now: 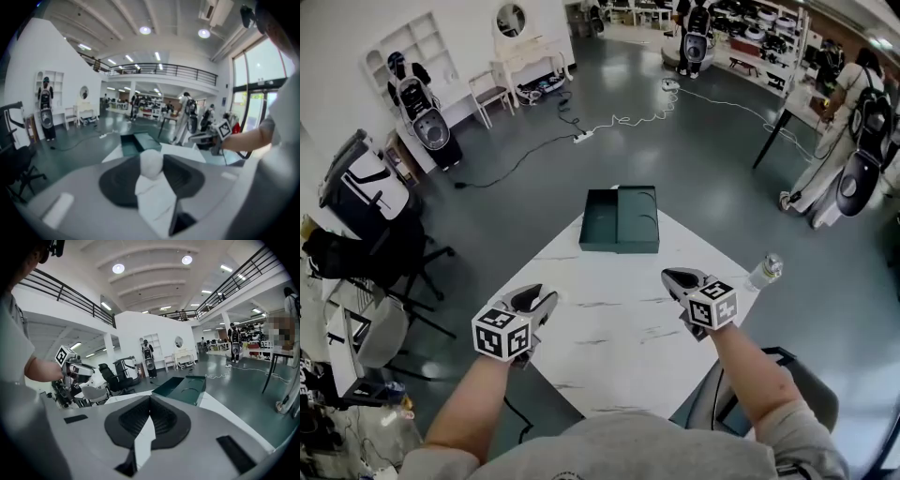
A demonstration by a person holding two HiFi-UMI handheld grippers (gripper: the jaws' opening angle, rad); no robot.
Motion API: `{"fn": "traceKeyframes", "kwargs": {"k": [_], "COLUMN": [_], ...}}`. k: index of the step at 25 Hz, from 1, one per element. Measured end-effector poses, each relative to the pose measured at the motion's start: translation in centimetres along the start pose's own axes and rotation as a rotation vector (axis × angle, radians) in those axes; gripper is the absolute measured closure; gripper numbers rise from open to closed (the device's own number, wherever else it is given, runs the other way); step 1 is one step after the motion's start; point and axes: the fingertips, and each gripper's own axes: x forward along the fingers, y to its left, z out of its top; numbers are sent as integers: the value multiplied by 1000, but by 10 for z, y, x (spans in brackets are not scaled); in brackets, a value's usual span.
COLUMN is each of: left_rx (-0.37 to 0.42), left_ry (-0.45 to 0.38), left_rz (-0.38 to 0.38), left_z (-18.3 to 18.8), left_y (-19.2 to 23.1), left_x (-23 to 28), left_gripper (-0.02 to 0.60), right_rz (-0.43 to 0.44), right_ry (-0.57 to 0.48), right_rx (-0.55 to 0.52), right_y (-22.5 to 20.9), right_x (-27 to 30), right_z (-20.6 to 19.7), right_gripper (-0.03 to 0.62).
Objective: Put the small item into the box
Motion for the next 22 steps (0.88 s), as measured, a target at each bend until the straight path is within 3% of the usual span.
{"fn": "traceKeyframes", "kwargs": {"k": [5, 12, 16, 22], "left_rx": [56, 63, 13, -125], "left_ry": [-13, -12, 13, 53], "left_rz": [-59, -114, -134, -156], "left_z": [24, 46, 50, 53], "left_y": [47, 76, 94, 120], "left_x": [48, 115, 164, 243], "left_gripper": [425, 425, 425, 425], "right_rz": [-54, -70, -68, -80], "right_ry": [7, 32, 33, 29], "right_rx": [18, -9, -28, -26], "right_y": [-14, -48, -74, -122], "right_x": [41, 97, 127, 166], "right_z": [21, 40, 53, 66], "right_gripper": [586, 586, 586, 586]}}
